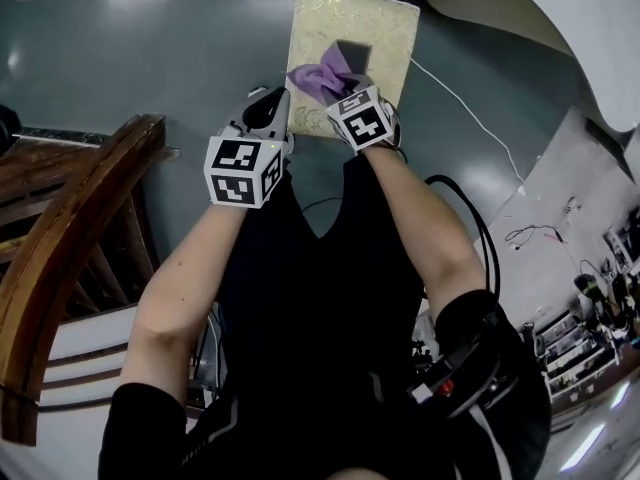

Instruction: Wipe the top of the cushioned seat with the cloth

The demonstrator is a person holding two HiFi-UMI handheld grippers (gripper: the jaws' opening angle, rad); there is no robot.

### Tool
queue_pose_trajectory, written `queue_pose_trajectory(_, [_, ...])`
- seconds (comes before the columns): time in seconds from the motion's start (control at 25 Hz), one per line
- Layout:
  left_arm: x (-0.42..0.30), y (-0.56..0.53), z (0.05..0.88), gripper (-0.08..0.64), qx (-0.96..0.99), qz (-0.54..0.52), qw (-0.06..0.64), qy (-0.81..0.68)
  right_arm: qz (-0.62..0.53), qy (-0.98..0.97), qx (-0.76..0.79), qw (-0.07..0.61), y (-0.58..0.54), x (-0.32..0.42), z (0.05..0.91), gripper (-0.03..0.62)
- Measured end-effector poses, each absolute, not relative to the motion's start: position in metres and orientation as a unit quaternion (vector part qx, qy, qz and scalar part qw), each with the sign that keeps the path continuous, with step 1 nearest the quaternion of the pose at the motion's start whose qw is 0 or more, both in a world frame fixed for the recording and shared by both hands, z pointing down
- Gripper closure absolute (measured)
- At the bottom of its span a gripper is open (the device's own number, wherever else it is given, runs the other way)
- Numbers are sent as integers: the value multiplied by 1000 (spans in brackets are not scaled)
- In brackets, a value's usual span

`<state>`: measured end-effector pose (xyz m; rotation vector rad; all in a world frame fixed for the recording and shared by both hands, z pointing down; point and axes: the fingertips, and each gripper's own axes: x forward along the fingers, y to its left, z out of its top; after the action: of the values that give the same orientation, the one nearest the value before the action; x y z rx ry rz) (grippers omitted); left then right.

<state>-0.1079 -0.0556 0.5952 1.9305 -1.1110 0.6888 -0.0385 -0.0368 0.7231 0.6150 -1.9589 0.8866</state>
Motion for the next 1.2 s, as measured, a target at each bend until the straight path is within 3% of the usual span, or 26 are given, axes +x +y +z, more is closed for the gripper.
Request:
queue_pose_trajectory(0.6, [-50, -74, 597, 557, 765, 270, 397, -431, 397, -735, 305, 457, -35, 81, 725, 488])
queue_pose_trajectory(0.88, [-56, -88, 591, 557, 766, 265, 384, -442, 402, -698, 349, 479, -38, 122, 724, 492])
queue_pose_trajectory(1.0, [-64, -91, 589, 557, 764, 254, 394, -444, 385, -706, 366, 468, -54, 119, 705, 495])
queue_pose_trajectory(1.2, [-91, -97, 572, 557, 779, 261, 362, -440, 354, -754, 353, 427, -98, 45, 667, 502])
